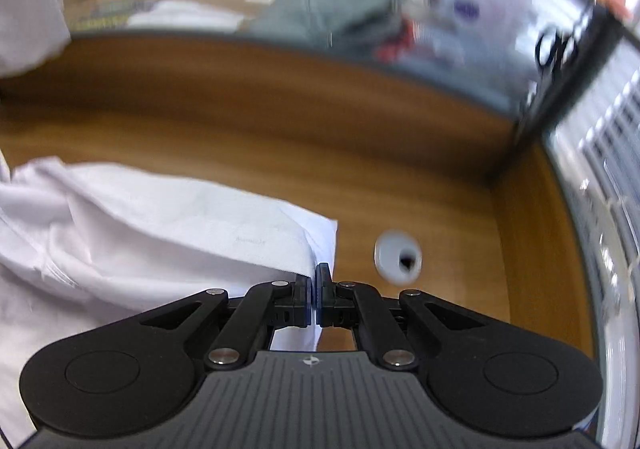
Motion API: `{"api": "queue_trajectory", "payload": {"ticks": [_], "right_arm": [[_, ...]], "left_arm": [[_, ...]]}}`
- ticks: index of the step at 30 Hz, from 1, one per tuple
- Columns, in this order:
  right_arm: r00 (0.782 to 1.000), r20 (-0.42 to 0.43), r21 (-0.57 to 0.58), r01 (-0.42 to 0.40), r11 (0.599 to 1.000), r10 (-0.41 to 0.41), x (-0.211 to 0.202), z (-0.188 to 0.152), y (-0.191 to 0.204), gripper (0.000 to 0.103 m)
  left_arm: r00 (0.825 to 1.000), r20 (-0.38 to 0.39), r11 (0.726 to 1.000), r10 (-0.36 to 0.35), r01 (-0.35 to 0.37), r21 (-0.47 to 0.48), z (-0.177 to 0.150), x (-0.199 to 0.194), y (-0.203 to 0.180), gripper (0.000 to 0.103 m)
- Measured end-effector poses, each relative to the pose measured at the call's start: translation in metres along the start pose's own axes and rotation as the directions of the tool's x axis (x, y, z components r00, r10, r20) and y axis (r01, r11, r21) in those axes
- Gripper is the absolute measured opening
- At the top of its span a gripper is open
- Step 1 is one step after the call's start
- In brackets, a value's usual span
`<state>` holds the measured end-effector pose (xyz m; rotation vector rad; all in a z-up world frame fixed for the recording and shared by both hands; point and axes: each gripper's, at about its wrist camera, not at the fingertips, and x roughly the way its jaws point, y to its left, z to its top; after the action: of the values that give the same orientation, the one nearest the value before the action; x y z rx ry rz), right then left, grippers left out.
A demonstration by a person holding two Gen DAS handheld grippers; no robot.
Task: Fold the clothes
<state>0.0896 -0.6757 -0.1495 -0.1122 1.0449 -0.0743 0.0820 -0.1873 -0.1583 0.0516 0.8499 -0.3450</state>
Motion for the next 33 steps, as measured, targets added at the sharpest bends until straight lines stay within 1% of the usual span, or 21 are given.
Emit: {"api": "queue_trajectory", "payload": {"ticks": [2,3,4,6,7,9,10,11,12,13,15,19,21,22,23,24,25,28,30,32,33], "right_arm": [[0.999,-0.045,0.005,-0.03,1.0,0.03,0.005,-0.014,0.002,0.004],[0.997,-0.065,-0.001,-0.049,0.999,0.048,0.006,-0.018,0.004,0.008],[0.994,-0.084,-0.006,-0.067,0.998,0.067,0.006,-0.022,0.006,0.008],[0.987,-0.113,-0.022,-0.12,0.993,0.117,0.001,-0.024,0.011,0.014],[0.981,-0.125,-0.034,-0.153,0.988,0.148,-0.002,-0.024,0.014,0.017],[0.969,-0.132,-0.073,-0.22,0.973,0.209,-0.009,-0.014,0.019,0.023],[0.964,-0.128,-0.096,-0.248,0.964,0.235,-0.012,-0.007,0.023,0.026],[0.958,-0.124,-0.12,-0.275,0.954,0.26,-0.014,0.0,0.027,0.03],[0.952,-0.116,-0.14,-0.299,0.944,0.285,-0.017,0.007,0.031,0.033],[0.946,-0.104,-0.156,-0.321,0.934,0.307,-0.02,0.015,0.037,0.036],[0.932,-0.077,-0.187,-0.362,0.913,0.354,-0.025,0.031,0.049,0.052],[0.898,-0.028,-0.236,-0.432,0.871,0.438,-0.018,0.068,0.081,0.056],[0.884,-0.029,-0.276,-0.455,0.846,0.466,-0.007,0.085,0.103,0.062],[0.876,-0.035,-0.302,-0.468,0.83,0.481,0.0,0.093,0.115,0.064],[0.867,-0.047,-0.329,-0.483,0.812,0.497,0.007,0.099,0.129,0.069],[0.858,-0.061,-0.354,-0.496,0.793,0.509,0.014,0.105,0.142,0.07],[0.851,-0.077,-0.379,-0.507,0.774,0.52,0.022,0.111,0.155,0.07],[0.833,-0.121,-0.437,-0.534,0.724,0.54,0.044,0.122,0.189,0.07],[0.82,-0.148,-0.461,-0.552,0.695,0.553,0.058,0.129,0.21,0.074],[0.808,-0.175,-0.479,-0.569,0.668,0.562,0.073,0.135,0.231,0.076],[0.804,-0.192,-0.488,-0.576,0.656,0.563,0.08,0.137,0.241,0.077]], "left_arm": [[0.998,-0.061,1.0,-0.004,0.005,0.006,-0.02,0.005,-0.001,0.012],[0.996,-0.091,1.0,-0.006,0.007,0.01,-0.03,0.009,-0.001,0.013],[0.993,-0.116,1.0,-0.001,0.004,0.02,-0.04,0.013,-0.002,0.013],[0.986,-0.165,0.999,0.017,-0.009,0.048,-0.058,0.021,-0.006,0.022],[0.985,-0.172,0.998,0.031,-0.022,0.057,-0.063,0.022,-0.007,0.024],[0.981,-0.185,0.996,0.059,-0.047,0.073,-0.073,0.023,-0.008,0.04],[0.983,-0.173,0.996,0.06,-0.049,0.068,-0.073,0.019,-0.008,0.045],[0.987,-0.15,0.997,0.06,-0.051,0.059,-0.075,0.012,-0.01,0.056],[0.99,-0.128,0.997,0.059,-0.053,0.05,-0.077,0.005,-0.012,0.062],[0.992,-0.112,0.997,0.062,-0.058,0.043,-0.08,-0.004,-0.014,0.062],[0.993,-0.089,0.997,0.075,-0.074,0.019,-0.078,-0.016,-0.013,0.062],[0.991,-0.035,0.991,0.127,-0.128,-0.043,-0.072,-0.039,-0.011,0.062],[0.989,-0.01,0.986,0.147,-0.147,-0.077,-0.067,-0.046,-0.004,0.061],[0.989,-0.004,0.985,0.148,-0.148,-0.09,-0.064,-0.046,-0.003,0.06],[0.991,-0.005,0.986,0.137,-0.137,-0.1,-0.062,-0.044,-0.001,0.052],[0.992,-0.006,0.986,0.126,-0.126,-0.109,-0.059,-0.042,0.0,0.044],[0.993,-0.01,0.986,0.117,-0.118,-0.117,-0.057,-0.041,0.001,0.041],[0.995,-0.015,0.987,0.098,-0.099,-0.123,-0.055,-0.037,0.004,0.036],[0.996,-0.021,0.989,0.09,-0.091,-0.115,-0.055,-0.035,0.005,0.029],[0.996,-0.027,0.99,0.084,-0.086,-0.112,-0.055,-0.032,0.005,0.026],[0.996,-0.029,0.99,0.081,-0.084,-0.11,-0.055,-0.031,0.005,0.026]]}}
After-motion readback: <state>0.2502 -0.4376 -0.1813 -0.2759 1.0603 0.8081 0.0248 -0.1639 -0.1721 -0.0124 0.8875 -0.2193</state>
